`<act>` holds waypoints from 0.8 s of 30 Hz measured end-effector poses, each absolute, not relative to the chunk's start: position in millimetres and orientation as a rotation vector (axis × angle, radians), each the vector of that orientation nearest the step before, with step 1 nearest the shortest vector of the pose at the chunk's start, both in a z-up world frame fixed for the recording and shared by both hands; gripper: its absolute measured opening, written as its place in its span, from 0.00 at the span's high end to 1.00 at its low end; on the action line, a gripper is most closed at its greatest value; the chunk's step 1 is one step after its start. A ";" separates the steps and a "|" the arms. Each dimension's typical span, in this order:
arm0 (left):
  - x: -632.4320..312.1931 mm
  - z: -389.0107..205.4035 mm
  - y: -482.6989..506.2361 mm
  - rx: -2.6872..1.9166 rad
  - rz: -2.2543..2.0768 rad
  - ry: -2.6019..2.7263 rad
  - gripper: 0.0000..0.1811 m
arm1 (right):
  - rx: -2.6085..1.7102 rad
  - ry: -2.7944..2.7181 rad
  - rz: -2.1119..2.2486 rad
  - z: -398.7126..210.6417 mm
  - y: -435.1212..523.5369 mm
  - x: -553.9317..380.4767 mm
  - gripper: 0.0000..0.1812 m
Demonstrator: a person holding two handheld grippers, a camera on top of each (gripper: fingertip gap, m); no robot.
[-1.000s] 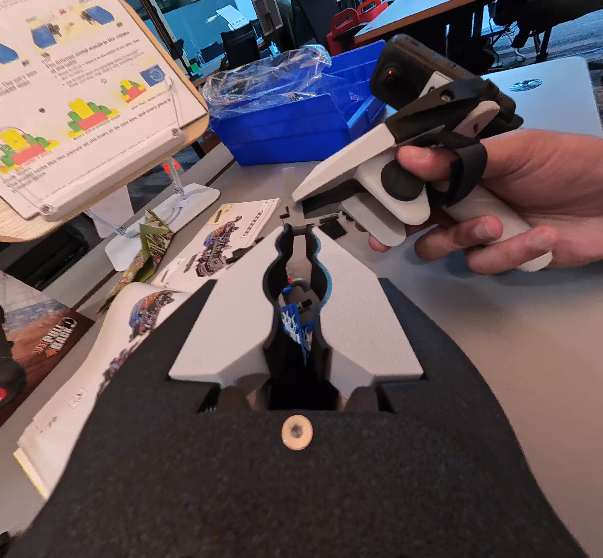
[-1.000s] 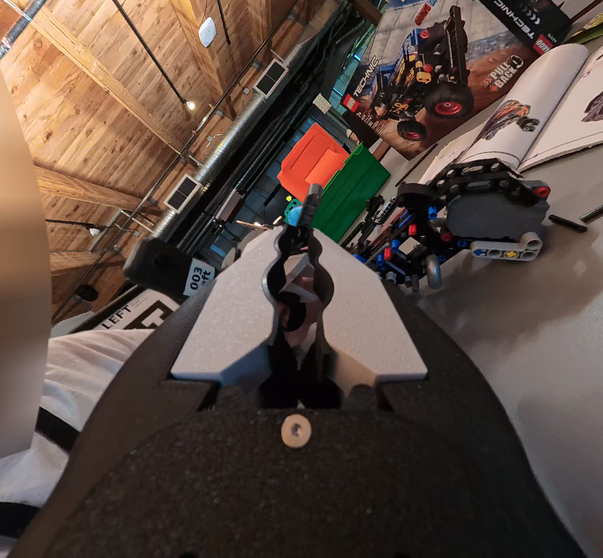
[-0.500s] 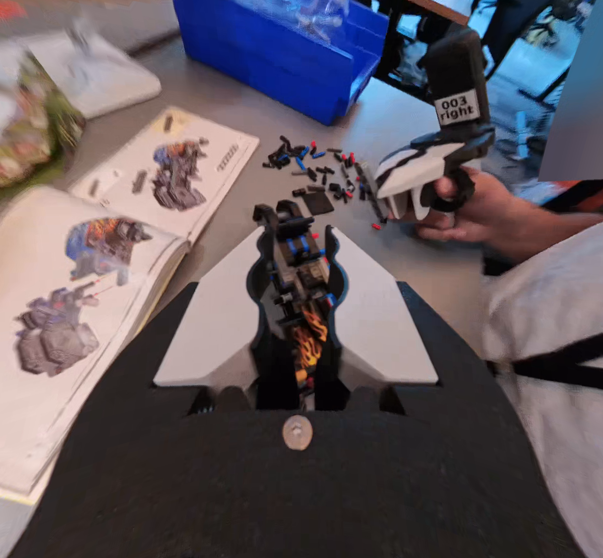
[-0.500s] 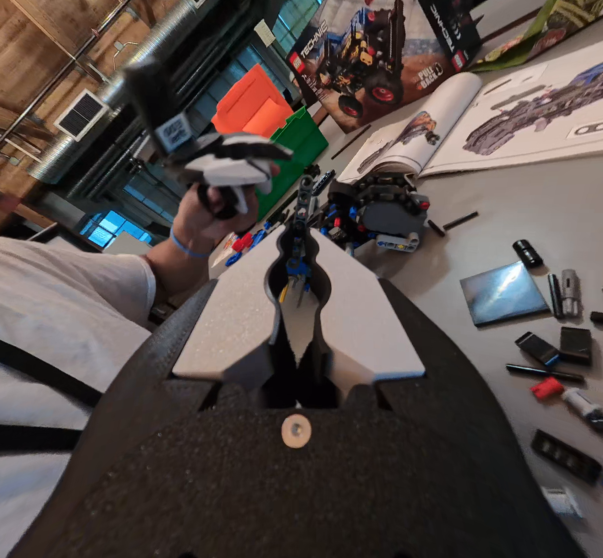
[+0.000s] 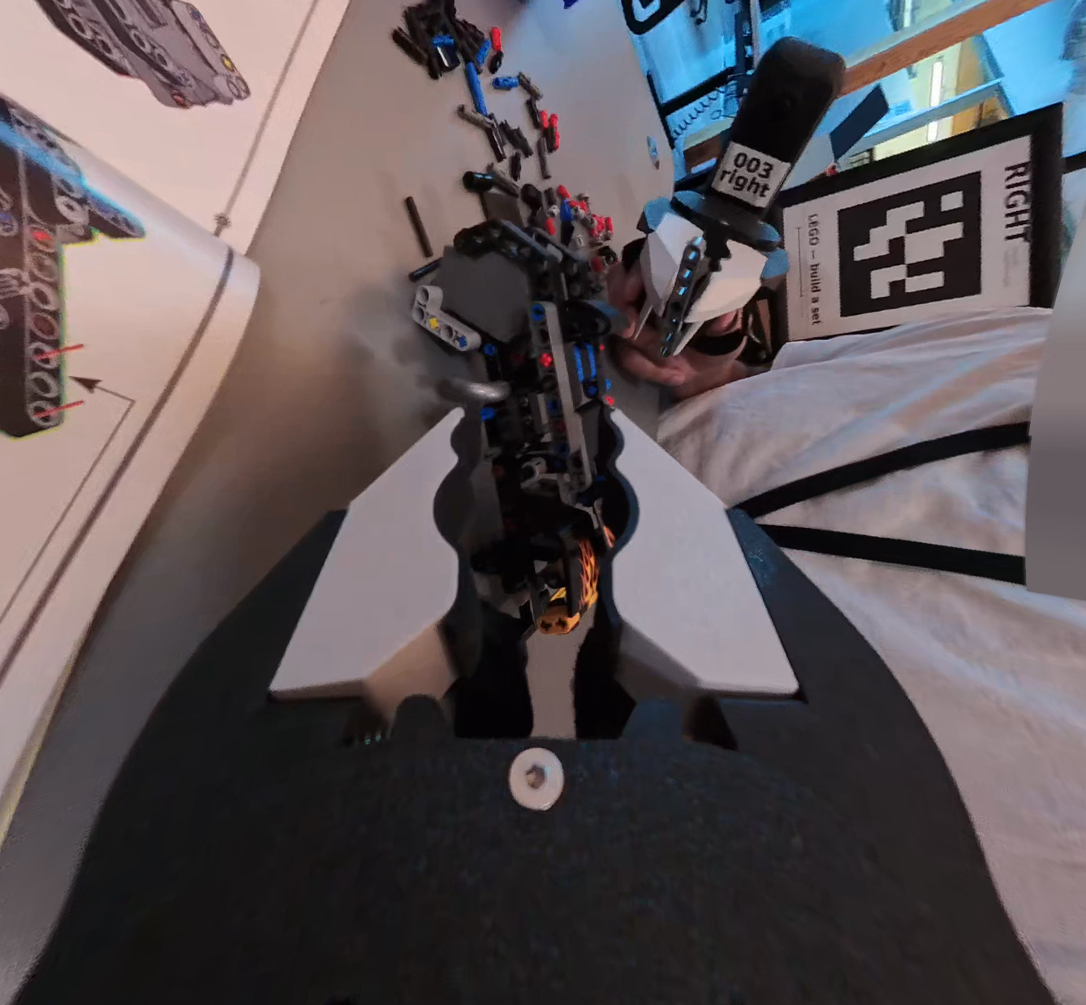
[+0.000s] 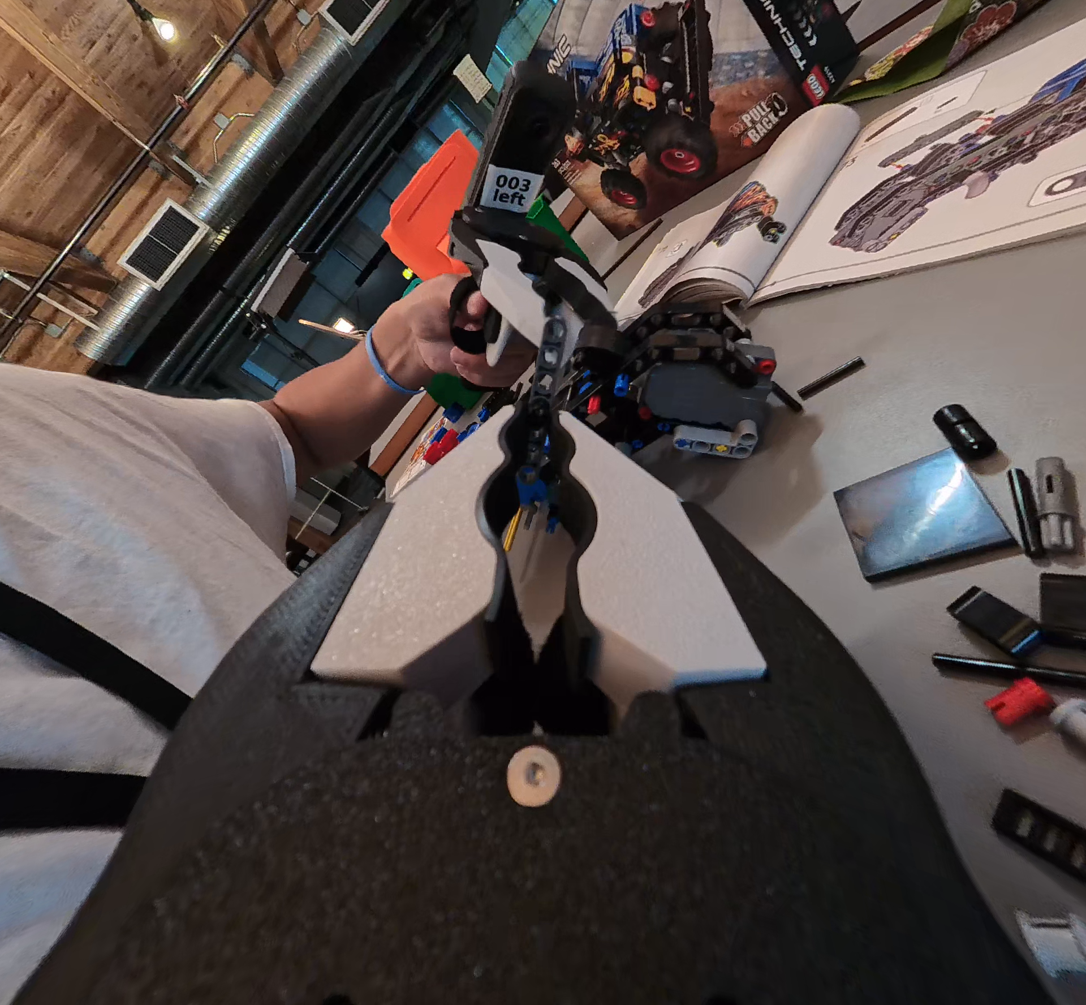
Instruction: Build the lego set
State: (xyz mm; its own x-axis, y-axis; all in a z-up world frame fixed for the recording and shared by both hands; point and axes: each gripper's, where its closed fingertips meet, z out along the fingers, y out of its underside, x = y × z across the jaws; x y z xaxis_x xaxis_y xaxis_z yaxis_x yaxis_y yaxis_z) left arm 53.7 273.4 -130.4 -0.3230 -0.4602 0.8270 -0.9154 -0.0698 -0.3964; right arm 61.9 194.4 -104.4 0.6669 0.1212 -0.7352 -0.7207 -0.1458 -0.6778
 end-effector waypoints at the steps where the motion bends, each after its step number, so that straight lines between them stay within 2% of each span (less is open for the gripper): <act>1: 52.6 -129.4 270.1 1.450 1.371 -1.748 0.81 | -1.555 0.514 0.792 -104.7 194.8 62.5 0.97; 7: 46.6 -137.2 253.0 1.323 1.287 -1.700 0.85 | -1.570 0.506 0.799 -106.7 197.4 61.3 0.97; 10: 49.7 -133.4 246.4 1.302 1.329 -1.610 0.95 | -1.568 0.513 0.808 -107.5 198.3 61.7 0.97; 14: 47.8 -126.5 235.8 1.252 1.390 -1.624 0.97 | -1.568 0.525 0.793 -108.0 199.9 64.5 0.97; 24: 62.6 -65.8 241.8 1.302 2.017 -1.501 0.97 | -1.298 0.509 0.896 -72.6 204.5 71.6 0.97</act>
State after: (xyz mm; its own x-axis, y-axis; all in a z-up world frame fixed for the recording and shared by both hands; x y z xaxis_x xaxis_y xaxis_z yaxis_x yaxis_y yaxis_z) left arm 62.6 241.8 -65.8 -0.5396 -0.2587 0.8012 -0.6932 -0.4036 -0.5972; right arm 71.6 204.5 -72.6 0.5799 0.2771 -0.7661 -0.8000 0.0159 -0.5998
